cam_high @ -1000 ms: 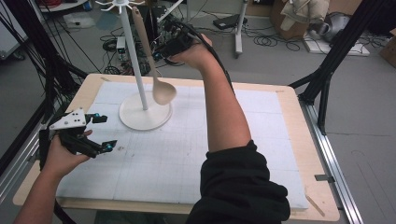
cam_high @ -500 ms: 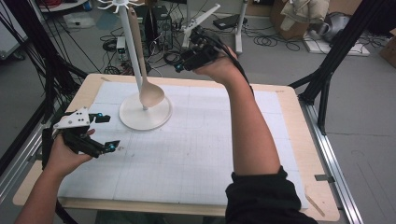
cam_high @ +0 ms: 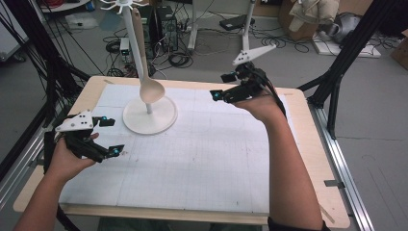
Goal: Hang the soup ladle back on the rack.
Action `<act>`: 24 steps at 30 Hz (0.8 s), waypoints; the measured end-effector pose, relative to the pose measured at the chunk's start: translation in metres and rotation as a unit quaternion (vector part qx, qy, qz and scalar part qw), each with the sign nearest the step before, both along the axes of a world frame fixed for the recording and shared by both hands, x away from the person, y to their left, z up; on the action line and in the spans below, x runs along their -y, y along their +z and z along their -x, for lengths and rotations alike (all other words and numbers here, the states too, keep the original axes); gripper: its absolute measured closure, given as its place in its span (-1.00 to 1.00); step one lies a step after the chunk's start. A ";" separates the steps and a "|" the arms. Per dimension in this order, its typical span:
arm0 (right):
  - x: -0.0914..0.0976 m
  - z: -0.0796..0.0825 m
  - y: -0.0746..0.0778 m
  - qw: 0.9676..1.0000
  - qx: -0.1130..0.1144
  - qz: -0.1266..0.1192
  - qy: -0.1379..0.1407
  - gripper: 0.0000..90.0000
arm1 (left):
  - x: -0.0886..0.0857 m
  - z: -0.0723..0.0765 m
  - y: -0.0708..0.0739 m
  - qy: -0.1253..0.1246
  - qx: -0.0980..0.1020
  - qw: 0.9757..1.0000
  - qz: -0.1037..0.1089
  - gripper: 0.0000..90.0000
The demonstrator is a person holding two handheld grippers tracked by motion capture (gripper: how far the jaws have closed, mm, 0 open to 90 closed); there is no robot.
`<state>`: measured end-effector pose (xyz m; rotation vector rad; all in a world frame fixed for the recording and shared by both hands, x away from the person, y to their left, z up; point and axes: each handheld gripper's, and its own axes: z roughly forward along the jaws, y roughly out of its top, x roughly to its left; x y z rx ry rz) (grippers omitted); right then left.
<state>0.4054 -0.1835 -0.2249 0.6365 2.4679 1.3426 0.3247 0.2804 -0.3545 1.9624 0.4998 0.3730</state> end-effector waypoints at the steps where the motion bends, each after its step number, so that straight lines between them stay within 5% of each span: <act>1: 0.005 0.004 -0.003 1.000 0.000 -0.001 -0.010 -0.53 | 0.000 0.000 0.000 0.000 0.000 1.000 0.001 -0.96; 15: 0.052 0.042 -0.054 0.997 -0.001 -0.059 -0.058 -0.67 | -0.001 -0.001 -0.006 0.000 -0.006 1.000 0.009 -0.96; 24: 0.068 0.060 -0.085 0.991 0.003 -0.082 -0.104 -0.95 | -0.003 -0.002 -0.007 -0.001 -0.001 1.000 0.017 -0.96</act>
